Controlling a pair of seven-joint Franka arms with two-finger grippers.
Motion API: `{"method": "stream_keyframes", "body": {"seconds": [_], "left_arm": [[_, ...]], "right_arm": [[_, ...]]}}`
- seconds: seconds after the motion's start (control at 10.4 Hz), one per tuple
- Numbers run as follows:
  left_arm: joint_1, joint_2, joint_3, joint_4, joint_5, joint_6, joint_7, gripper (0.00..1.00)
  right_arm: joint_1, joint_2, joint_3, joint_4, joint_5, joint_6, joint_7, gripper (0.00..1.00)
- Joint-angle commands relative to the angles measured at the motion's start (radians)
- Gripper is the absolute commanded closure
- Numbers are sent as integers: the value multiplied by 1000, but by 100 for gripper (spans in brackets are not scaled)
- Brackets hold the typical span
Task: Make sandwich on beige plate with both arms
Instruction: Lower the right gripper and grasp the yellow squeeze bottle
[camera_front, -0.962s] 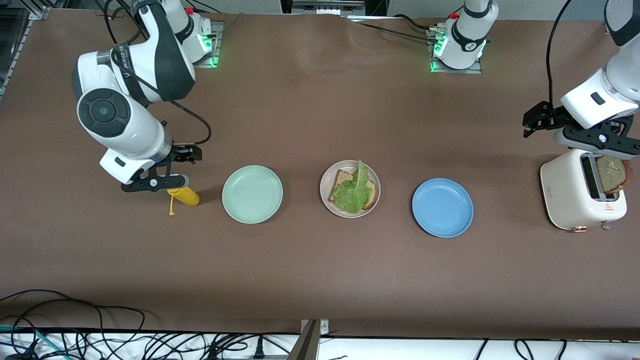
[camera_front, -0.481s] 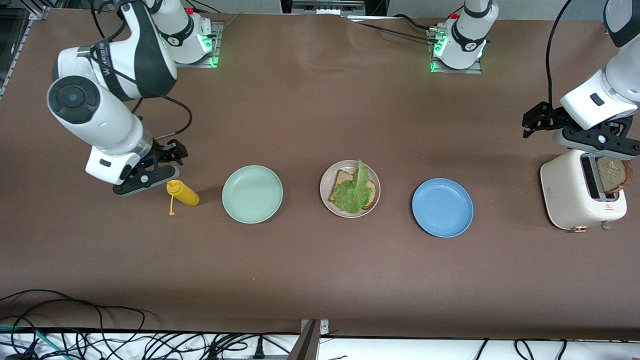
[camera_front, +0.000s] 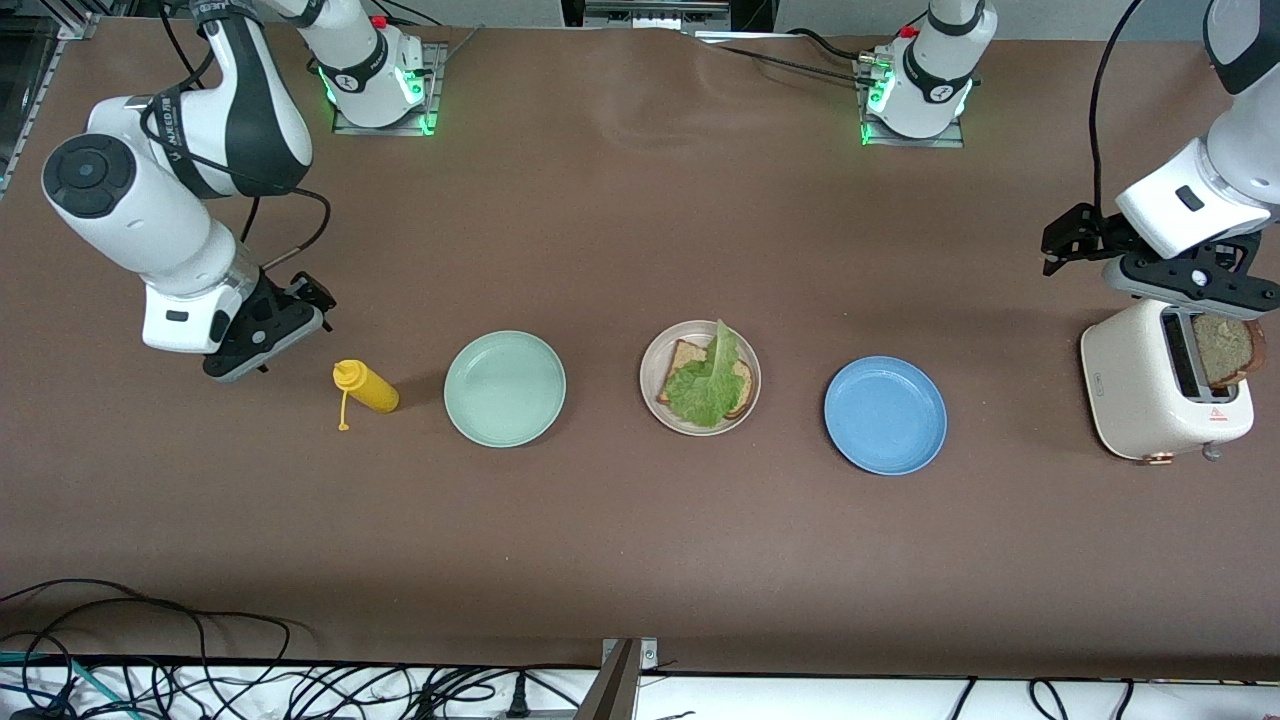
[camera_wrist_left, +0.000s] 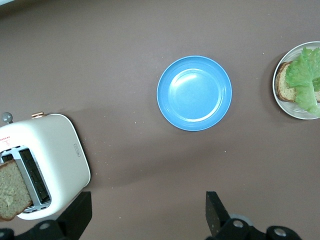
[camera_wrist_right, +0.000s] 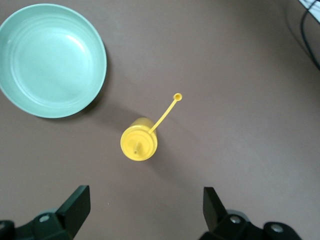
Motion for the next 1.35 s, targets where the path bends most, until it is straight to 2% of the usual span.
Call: {"method": "stream_keyframes", "body": {"seconds": [0.0, 0.29, 0.58, 0.77, 0.87, 1.25], "left_arm": [[-8, 9, -4, 28, -22, -15, -6, 0], [-8, 8, -10, 30, -22, -15, -6, 0], [-8, 9, -7, 30, -24, -15, -3, 0], [-2, 9, -7, 28, -24, -15, -3, 0], [-2, 9, -7, 28, -22, -15, -3, 0], [-2, 9, -7, 28, -22, -15, -3, 0]], "right_arm": [[-45, -31, -16, -102, 164, 93, -235, 0], [-72, 12, -66, -117, 374, 94, -504, 0], [-76, 59, -89, -124, 483, 95, -644, 0], [-78, 119, -99, -122, 619, 97, -797, 0], [-78, 142, -99, -122, 660, 100, -832, 0], [-78, 191, -99, -114, 684, 130, -888, 0]]}}
